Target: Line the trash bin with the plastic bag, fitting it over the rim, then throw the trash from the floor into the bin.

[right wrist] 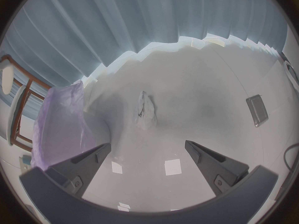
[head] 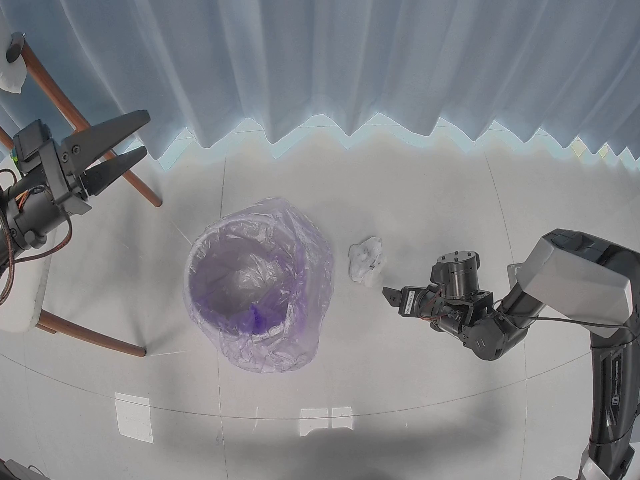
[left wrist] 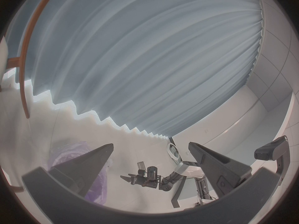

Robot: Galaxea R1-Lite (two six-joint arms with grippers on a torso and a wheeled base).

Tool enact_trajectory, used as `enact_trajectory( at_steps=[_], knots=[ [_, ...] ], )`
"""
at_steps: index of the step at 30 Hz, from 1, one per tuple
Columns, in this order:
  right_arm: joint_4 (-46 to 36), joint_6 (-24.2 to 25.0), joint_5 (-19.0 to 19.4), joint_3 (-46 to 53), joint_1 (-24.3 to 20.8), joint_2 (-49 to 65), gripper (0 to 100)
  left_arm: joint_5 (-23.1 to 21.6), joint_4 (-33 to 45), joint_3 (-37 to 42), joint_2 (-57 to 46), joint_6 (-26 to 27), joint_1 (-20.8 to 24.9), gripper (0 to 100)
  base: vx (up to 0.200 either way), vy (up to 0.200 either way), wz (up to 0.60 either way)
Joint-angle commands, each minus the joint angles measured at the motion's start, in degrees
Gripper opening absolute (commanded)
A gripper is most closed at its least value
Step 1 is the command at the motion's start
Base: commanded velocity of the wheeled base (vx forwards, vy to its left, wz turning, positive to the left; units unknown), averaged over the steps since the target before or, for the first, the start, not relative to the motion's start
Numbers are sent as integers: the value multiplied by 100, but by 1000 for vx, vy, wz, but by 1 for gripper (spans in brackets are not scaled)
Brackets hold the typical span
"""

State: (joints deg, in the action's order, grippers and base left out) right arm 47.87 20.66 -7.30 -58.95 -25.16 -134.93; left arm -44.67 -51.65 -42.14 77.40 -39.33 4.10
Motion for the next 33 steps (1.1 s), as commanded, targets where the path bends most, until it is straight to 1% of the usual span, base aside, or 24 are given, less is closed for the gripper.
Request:
enact_trajectory(
  at_steps=[1,6,8,12,13,15,16,18,22,25,30,33],
  knots=[
    [-94,8,27,-450,20,-473,100,-200,94,22,-164,13,-234,100,200,0,0],
    [-85,43,27,-749,46,-649,100,-218,59,-4,12,13,-234,100,200,0,0],
    [-182,131,36,-1118,99,-737,100,-271,59,4,109,-14,-234,100,200,0,0],
    [-489,149,36,-1470,117,-895,100,-403,50,-22,267,-14,-251,100,200,0,0],
    [-841,201,45,-1839,134,-1045,100,-403,41,-66,399,-14,-260,100,200,0,0],
    [-982,280,45,-2041,134,-1176,100,-403,41,-110,478,-22,-251,100,200,0,0],
    [-1140,403,45,-2410,134,-1387,100,-394,-3,-233,627,-66,-260,100,0,0,0],
    [-1157,421,45,-2472,134,-1422,100,-394,-3,-251,636,-110,-260,100,0,0,0],
    [-1193,456,89,-2551,64,-1581,100,-403,-231,-347,654,-769,-480,100,0,0,0],
    [-1201,456,89,-2525,46,-1677,100,-403,-469,-461,733,-1103,-664,100,0,0,0],
    [-1193,447,89,-2604,64,-1880,100,-403,-873,-637,997,-1297,-1016,100,0,0,0],
    [-1201,588,141,-2639,64,-1906,100,-403,-1005,-708,1084,-1490,-1122,100,0,0,0]
  ],
)
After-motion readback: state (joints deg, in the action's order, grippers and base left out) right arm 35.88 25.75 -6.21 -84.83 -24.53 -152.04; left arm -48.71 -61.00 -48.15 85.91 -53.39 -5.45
